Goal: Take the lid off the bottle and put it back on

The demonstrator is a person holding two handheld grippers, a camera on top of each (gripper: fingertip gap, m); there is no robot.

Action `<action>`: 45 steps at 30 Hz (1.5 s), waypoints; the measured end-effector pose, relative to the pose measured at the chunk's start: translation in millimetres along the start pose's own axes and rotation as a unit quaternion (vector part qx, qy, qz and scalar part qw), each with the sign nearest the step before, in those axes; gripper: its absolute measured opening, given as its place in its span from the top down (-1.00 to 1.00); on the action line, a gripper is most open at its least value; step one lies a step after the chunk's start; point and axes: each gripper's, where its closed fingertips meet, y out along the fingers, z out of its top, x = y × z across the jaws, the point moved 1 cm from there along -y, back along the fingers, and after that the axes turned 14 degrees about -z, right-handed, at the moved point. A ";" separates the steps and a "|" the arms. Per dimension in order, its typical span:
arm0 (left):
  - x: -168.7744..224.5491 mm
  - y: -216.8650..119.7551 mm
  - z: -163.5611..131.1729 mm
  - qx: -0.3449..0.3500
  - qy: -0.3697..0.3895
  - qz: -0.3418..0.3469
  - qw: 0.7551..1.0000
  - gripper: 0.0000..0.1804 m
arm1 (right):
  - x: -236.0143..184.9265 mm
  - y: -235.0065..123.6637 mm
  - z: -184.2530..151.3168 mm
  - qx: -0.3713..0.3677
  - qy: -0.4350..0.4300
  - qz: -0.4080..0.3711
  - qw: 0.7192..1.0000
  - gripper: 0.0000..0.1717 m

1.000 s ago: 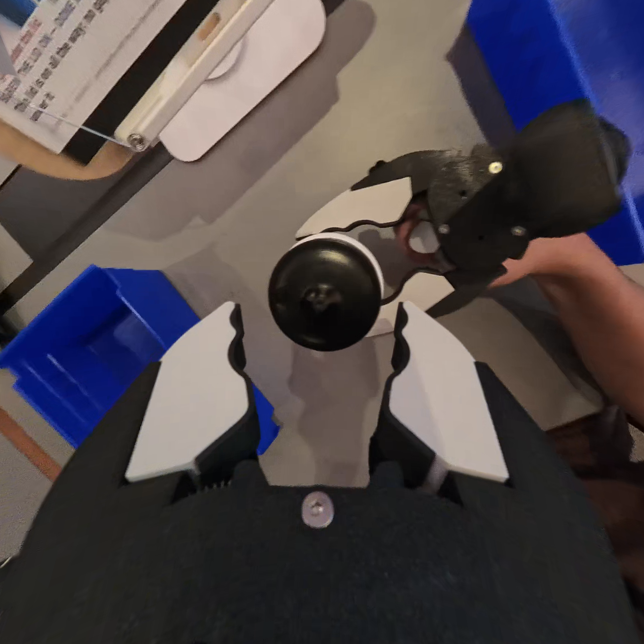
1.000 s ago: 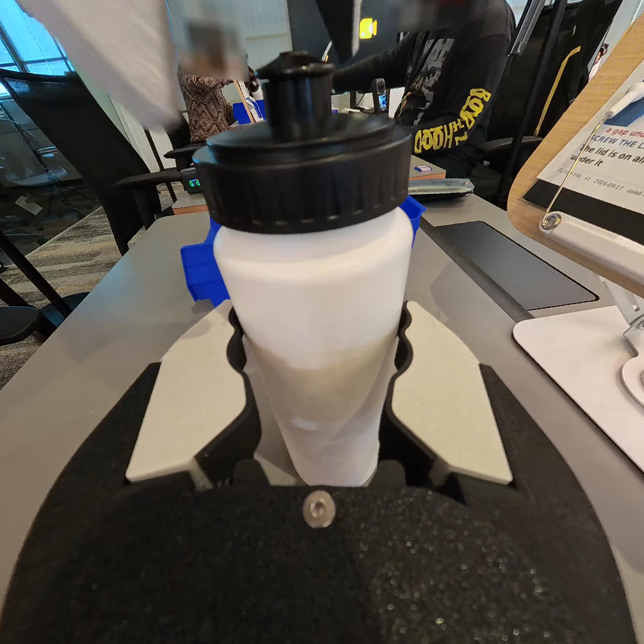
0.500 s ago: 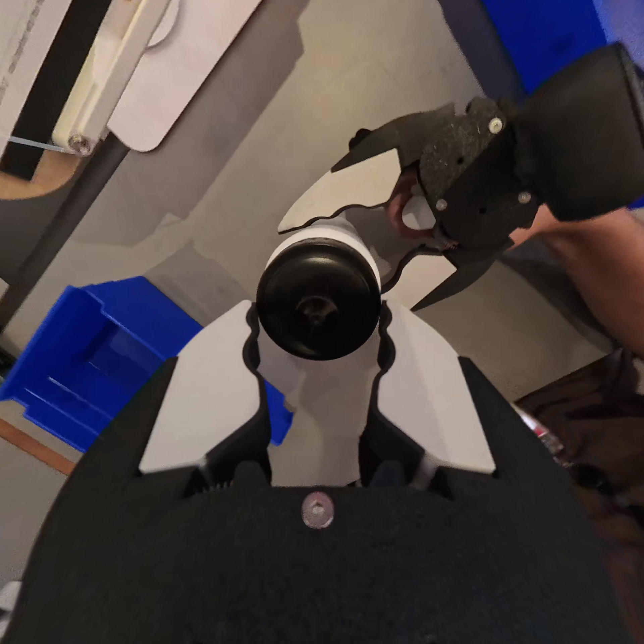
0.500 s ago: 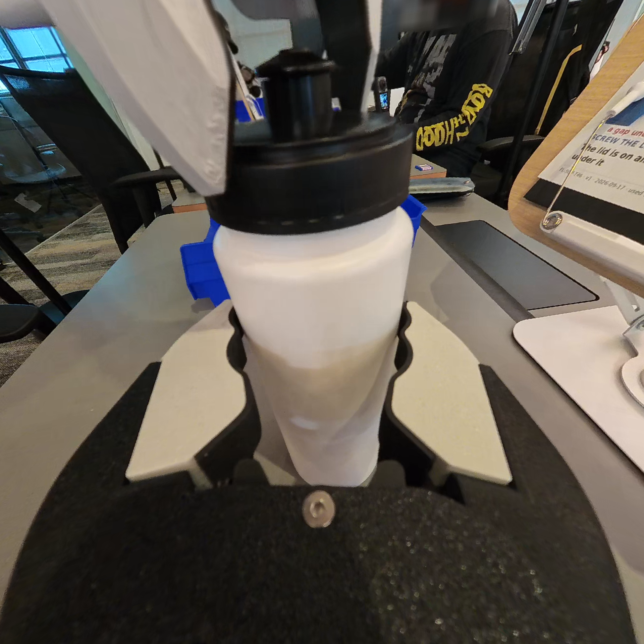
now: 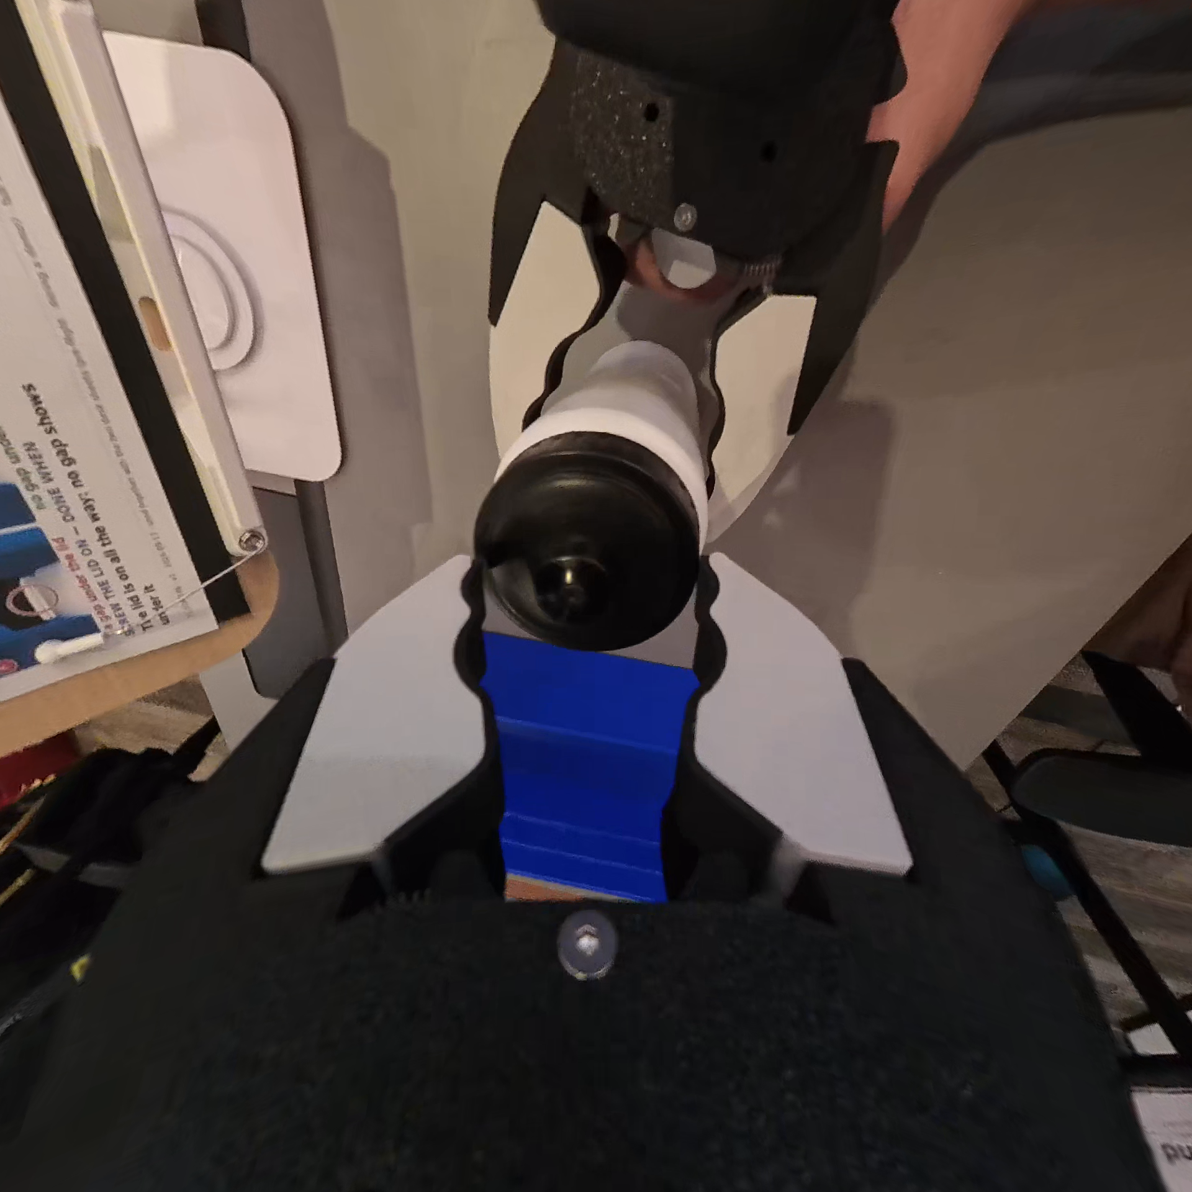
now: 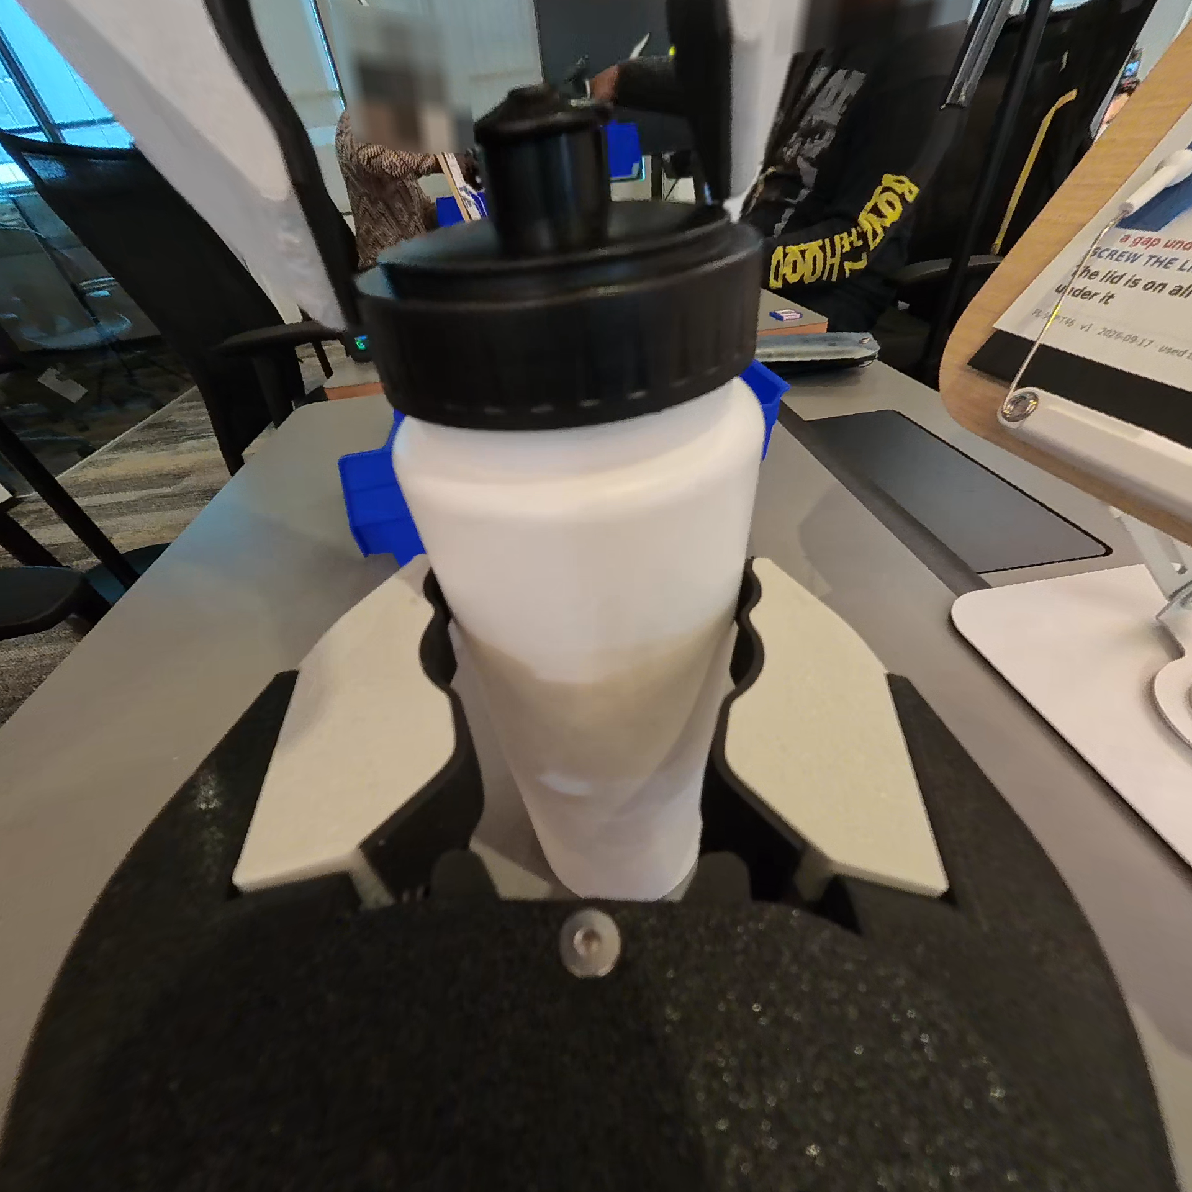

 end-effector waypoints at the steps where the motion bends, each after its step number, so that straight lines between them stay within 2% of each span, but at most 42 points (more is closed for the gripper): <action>1: 0.3 -1.8 -1.3 0.002 -0.011 0.002 1.000 0.24 | -0.7 0.4 -0.2 0.000 -0.002 0.000 1.000 0.01; 4: 6.0 -9.9 3.2 0.049 -0.062 -0.012 0.997 -0.06 | -0.7 1.2 -0.2 -0.002 -0.002 -0.002 1.000 0.01; 5: 6.3 -13.3 6.9 0.076 -0.091 -0.016 0.993 -0.10 | -0.6 0.9 -0.2 -0.001 -0.002 -0.002 1.000 0.01; 7: -0.5 -17.4 10.6 0.125 -0.191 -0.014 0.974 -0.13 | -0.6 0.5 -0.3 0.001 -0.001 0.000 1.000 0.01; 10: -4.1 -8.3 3.6 0.162 -0.360 -0.043 0.918 -0.12 | -0.7 0.8 -0.5 0.003 0.001 0.002 1.000 0.01; 12: -8.3 -0.8 0.3 0.169 -0.396 -0.035 0.902 -0.12 | -0.7 1.2 -0.7 0.000 0.000 0.001 1.000 0.01; 14: -16.5 1.9 -4.9 0.161 -0.405 0.001 0.900 -0.08 | -0.6 1.3 -0.8 -0.003 -0.002 0.000 1.000 0.01; 18: -7.8 2.6 4.2 0.167 -0.395 -0.026 0.903 0.29 | -0.8 1.8 -1.6 -0.012 -0.010 -0.004 1.000 0.02; 23: -5.4 3.0 5.1 0.130 -0.329 -0.031 0.935 0.29 | -2.1 1.7 -1.9 -0.012 -0.012 -0.002 1.000 0.02; 28: -4.0 3.3 5.7 0.093 -0.181 -0.047 0.978 0.29 | -1.9 1.5 -2.0 -0.012 -0.012 -0.002 1.000 0.02; 33: -1.6 3.6 5.7 0.059 -0.032 -0.047 0.997 0.29 | -2.5 1.6 -2.2 -0.012 -0.011 0.000 1.000 0.01; 35: -2.0 3.2 5.8 0.044 0.001 -0.042 0.998 0.30 | -2.4 1.8 -2.2 -0.013 -0.010 -0.001 1.000 0.01; 38: 0.8 2.0 7.4 0.034 0.015 -0.033 0.999 0.36 | -1.8 2.1 -2.4 -0.015 -0.008 -0.003 1.000 0.01; 41: 3.6 -1.0 7.1 0.039 -0.005 -0.014 0.999 0.35 | -2.1 2.3 -2.9 -0.015 -0.007 -0.001 1.000 0.01; 43: 6.7 -5.8 6.1 0.056 -0.034 -0.015 0.998 0.05 | -2.1 2.6 -3.0 -0.015 -0.006 -0.001 1.000 0.01; 45: 6.0 -12.3 8.3 0.091 -0.084 -0.012 0.992 -0.11 | -2.1 2.3 -3.2 -0.016 -0.007 -0.001 1.000 0.01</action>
